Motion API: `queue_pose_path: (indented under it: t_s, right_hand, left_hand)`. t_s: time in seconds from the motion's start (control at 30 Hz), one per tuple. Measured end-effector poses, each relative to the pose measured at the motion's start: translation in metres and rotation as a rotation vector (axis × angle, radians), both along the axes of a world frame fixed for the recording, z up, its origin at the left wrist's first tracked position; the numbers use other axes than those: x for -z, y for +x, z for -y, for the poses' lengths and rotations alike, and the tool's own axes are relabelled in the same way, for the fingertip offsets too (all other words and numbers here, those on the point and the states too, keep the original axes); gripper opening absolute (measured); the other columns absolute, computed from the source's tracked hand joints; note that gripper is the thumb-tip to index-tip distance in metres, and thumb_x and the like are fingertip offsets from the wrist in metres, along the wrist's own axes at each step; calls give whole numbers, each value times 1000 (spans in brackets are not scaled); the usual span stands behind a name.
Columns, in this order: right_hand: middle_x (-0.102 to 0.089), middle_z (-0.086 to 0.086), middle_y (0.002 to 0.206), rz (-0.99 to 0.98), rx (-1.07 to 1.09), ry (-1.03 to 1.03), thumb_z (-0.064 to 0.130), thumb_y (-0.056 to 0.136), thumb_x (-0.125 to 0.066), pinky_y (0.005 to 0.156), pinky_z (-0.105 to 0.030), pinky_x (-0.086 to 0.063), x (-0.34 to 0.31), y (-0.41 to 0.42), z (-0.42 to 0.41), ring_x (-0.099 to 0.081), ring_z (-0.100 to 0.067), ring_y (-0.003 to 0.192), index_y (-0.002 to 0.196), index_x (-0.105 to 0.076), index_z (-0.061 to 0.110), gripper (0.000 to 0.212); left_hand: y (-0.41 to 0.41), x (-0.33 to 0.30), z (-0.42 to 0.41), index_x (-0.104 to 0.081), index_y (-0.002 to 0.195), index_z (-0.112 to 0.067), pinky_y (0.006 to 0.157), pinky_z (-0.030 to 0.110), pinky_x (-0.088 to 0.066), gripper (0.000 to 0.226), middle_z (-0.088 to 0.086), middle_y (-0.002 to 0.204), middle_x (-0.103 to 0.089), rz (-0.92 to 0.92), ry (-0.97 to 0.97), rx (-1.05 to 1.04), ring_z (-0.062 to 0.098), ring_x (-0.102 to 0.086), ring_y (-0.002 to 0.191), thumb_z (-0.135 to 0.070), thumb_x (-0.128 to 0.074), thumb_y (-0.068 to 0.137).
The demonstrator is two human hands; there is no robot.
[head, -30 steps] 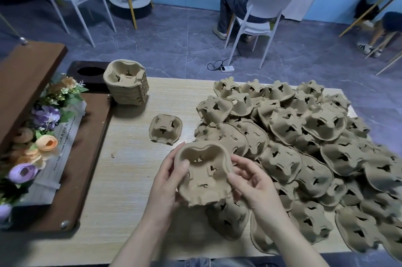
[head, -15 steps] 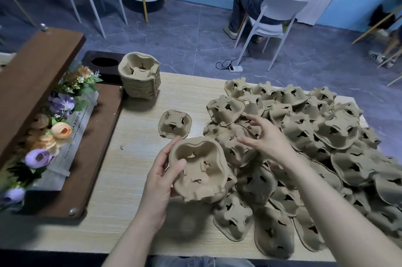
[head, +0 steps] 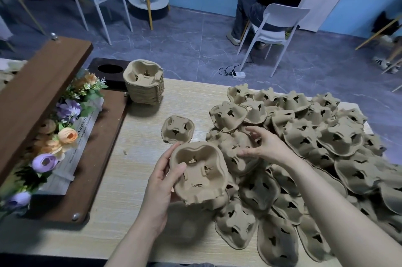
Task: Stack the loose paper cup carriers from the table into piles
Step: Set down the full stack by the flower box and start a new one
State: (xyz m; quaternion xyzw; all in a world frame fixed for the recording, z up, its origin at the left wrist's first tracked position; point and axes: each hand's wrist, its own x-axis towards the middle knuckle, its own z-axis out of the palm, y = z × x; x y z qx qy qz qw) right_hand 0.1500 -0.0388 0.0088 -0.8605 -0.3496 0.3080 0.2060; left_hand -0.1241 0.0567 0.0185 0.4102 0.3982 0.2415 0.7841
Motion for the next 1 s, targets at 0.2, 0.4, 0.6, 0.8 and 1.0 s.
queue_pose_path:
  t_s: [0.2, 0.4, 0.6, 0.8, 1.0]
  right_hand:
    - [-64, 4, 100, 6, -23, 62, 41, 54, -93, 78, -28, -46, -9, 2, 14, -58, -13, 87, 103, -65, 22, 60]
    - [-51, 13, 59, 8, 96, 213, 10, 73, -83, 54, -18, -35, -16, -17, 45, -42, -3, 55, 73, -58, 12, 25]
    - [-60, 10, 78, 176, 5, 630, -17, 75, -71, 61, -20, -39, -52, -45, 65, -50, -11, 66, 81, -65, 15, 33]
    - [-64, -6, 95, 419, -218, 858, 10, 85, -67, 73, -24, -49, -63, -81, 60, -62, -18, 88, 88, -76, 6, 10]
    - [-58, -5, 114, 575, -356, 844, 3, 86, -66, 83, -21, -47, -41, -88, 62, -58, -15, 104, 102, -77, 9, 20]
  left_hand:
    - [5, 2, 0, -64, 119, -41, 71, 37, -52, 43, -10, 117, -71, -10, -14, -6, 18, -68, 108, -31, -64, 77]
    - [8, -6, 3, -62, 122, -43, 55, 29, -52, 46, -13, 112, -72, -17, -12, 34, 11, -72, 93, -35, -62, 76]
    - [12, -10, 2, -60, 126, -40, 57, 22, -51, 50, -10, 116, -71, -10, 3, 77, 11, -70, 96, -33, -62, 76]
    - [18, -11, 3, -60, 127, -42, 57, 24, -52, 54, -5, 122, -69, 2, -20, 143, 20, -68, 104, -31, -74, 75]
    - [19, -16, 5, -65, 121, -39, 43, 21, -45, 51, 0, 83, -65, 40, -31, 157, 8, -60, 60, -30, -61, 71]
